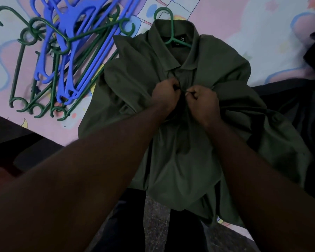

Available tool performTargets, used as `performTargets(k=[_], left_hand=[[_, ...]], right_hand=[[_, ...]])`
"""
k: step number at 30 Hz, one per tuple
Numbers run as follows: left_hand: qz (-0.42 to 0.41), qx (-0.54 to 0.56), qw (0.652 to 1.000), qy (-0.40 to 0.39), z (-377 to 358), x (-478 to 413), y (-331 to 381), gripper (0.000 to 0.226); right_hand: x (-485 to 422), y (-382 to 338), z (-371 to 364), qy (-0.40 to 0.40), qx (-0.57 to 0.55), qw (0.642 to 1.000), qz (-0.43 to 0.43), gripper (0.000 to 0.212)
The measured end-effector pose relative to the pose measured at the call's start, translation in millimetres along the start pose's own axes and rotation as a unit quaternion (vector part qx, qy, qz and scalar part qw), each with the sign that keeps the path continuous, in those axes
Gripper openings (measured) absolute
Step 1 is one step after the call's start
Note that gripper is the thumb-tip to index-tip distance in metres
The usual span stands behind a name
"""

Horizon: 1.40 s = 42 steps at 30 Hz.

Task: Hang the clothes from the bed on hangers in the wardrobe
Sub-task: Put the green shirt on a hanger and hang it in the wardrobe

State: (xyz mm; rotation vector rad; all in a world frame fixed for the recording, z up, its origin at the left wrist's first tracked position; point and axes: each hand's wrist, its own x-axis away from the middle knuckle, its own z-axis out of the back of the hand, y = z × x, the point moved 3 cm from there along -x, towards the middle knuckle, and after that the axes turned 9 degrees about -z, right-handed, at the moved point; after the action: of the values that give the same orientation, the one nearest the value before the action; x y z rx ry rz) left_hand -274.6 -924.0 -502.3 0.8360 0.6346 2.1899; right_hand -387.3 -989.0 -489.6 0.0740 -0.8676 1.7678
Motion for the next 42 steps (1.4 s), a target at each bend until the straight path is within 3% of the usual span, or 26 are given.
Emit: performTargets(k=[4, 7, 10, 16, 21, 29, 36, 38, 42], left_hand=[[0.021, 0.039, 0.999, 0.012, -1, 5, 2, 0.007], [0.011, 0.094, 0.995, 0.020, 1, 17, -1, 0.008], [0.009, 0.135, 0.991, 0.013, 1, 32, -9, 0.007], [0.023, 0.207, 0.977, -0.042, -4, 43, -23, 0.009], [0.069, 0.276, 0.958, -0.033, -8, 44, -27, 0.009], [0.101, 0.318, 0.942, -0.037, -6, 44, -26, 0.022], [0.144, 0.374, 0.913, -0.072, -2, 40, -20, 0.016], [0.152, 0.399, 0.901, -0.077, 0, 38, -16, 0.014], [0.135, 0.375, 0.914, -0.071, 3, 39, -14, 0.018]], right_hand=[[-6, 1, 2, 0.000, -0.129, 0.990, -0.066, 0.015], [4, -3, -2, -0.028, -0.286, 0.950, -0.120, 0.005], [17, -2, -12, -0.057, -0.338, 0.929, -0.142, 0.005], [26, 10, -22, -0.080, -0.299, 0.943, -0.120, 0.012], [24, 11, -22, -0.141, -0.310, 0.935, -0.102, 0.002], [26, 10, -19, -0.136, -0.313, 0.933, -0.111, 0.016], [21, 8, -9, -0.156, -0.283, 0.938, -0.129, 0.020], [18, 8, -9, -0.127, -0.238, 0.956, -0.113, 0.019], [22, -2, -6, -0.051, -0.032, 0.998, -0.023, 0.010]])
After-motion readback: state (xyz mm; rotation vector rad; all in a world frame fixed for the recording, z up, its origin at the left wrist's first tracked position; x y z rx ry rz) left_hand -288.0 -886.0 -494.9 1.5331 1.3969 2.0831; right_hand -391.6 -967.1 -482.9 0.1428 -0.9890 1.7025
